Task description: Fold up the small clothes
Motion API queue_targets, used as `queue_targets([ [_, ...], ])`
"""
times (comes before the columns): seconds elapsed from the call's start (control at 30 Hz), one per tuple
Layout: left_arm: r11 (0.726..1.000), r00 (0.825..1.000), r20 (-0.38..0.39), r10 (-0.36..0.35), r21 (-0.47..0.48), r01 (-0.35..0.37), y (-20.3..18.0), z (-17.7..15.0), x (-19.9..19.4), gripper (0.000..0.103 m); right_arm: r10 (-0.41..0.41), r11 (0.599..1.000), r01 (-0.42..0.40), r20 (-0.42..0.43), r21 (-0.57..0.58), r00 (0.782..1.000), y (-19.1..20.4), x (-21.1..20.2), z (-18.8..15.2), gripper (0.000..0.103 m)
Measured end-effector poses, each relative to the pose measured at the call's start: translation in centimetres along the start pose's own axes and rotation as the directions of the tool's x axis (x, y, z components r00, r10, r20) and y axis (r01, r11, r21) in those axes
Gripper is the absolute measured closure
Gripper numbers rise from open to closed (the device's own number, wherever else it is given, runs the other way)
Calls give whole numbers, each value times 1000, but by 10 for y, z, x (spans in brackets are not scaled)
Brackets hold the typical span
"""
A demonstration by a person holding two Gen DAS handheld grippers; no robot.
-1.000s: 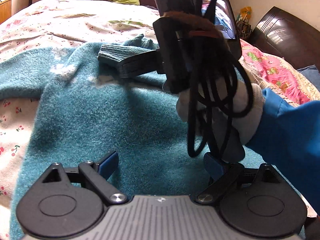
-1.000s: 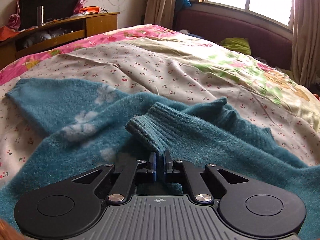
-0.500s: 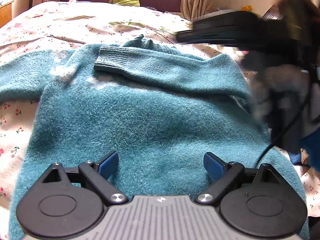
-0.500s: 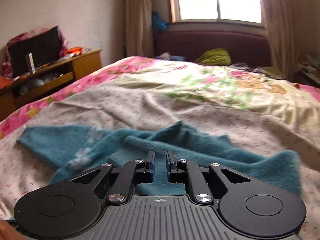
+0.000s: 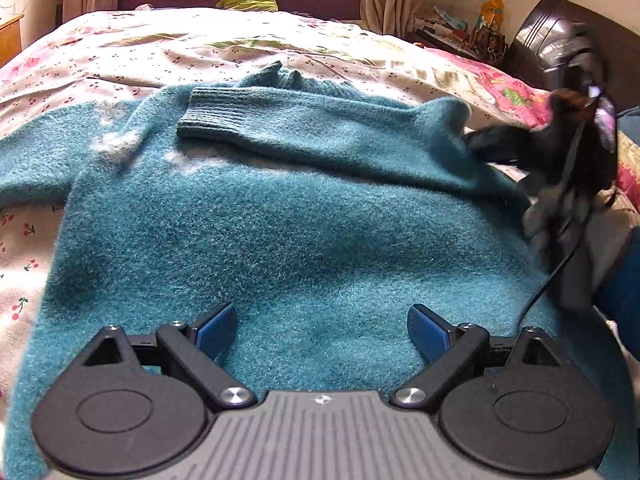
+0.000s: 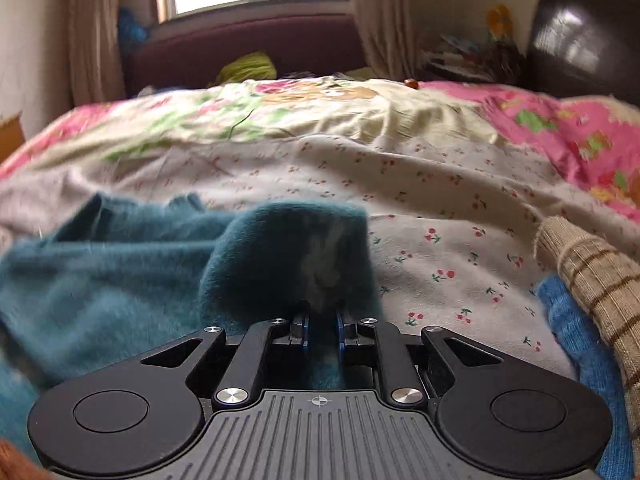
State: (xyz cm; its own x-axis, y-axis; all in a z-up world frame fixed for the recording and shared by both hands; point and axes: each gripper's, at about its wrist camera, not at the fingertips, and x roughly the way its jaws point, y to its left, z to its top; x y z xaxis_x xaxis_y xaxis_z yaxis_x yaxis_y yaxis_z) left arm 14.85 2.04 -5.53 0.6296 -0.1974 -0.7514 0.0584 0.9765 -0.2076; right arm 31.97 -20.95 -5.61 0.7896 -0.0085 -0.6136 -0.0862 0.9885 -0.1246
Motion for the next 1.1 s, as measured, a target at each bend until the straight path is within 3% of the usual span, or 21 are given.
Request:
queue_targets([
  [0.17, 1000, 1000, 0, -9, -8, 9, 1, 0, -1, 2, 0, 999, -1, 7, 49, 1000, -9, -14, 9, 88],
  [0.27, 999, 1000, 11, -26, -30, 26, 5, 2, -5, 2, 13, 1000, -13, 74, 7, 997, -2, -37, 15, 88],
  [0.43, 998, 999, 36, -37, -48, 39, 9, 5, -14, 2, 118, 992, -114, 76, -57, 990, 31, -47, 27, 88],
  [0.5, 999, 999, 45, -25, -47, 27, 10, 5, -17, 2, 204, 976, -196, 79, -95, 976, 50, -52, 34, 88],
  [0.57, 998, 998, 50, -30, -53, 32, 12, 6, -19, 2, 303, 944, -294, 42, -153, 952, 74, -54, 42, 87],
  [0.67, 997, 997, 56, -47, -61, 50, 15, 7, -20, 2, 454, 858, -450, -45, -249, 890, 117, -50, 53, 78],
  [0.87, 995, 997, 50, -59, -73, 62, 19, 8, -19, 2, 536, 711, -547, -163, -442, 828, 194, -38, 45, 73],
  [0.93, 995, 997, 47, -63, -80, 66, 21, 8, -19, 2, 518, 688, -536, -186, -489, 835, 210, -33, 37, 71],
  [1.0, 994, 997, 44, -66, -88, 70, 22, 8, -18, 2, 480, 694, -496, -178, -521, 859, 219, -27, 31, 72],
  [1.1, 993, 997, 42, -65, -92, 69, 23, 8, -17, 2, 465, 732, -482, -163, -481, 870, 216, -25, 33, 90],
])
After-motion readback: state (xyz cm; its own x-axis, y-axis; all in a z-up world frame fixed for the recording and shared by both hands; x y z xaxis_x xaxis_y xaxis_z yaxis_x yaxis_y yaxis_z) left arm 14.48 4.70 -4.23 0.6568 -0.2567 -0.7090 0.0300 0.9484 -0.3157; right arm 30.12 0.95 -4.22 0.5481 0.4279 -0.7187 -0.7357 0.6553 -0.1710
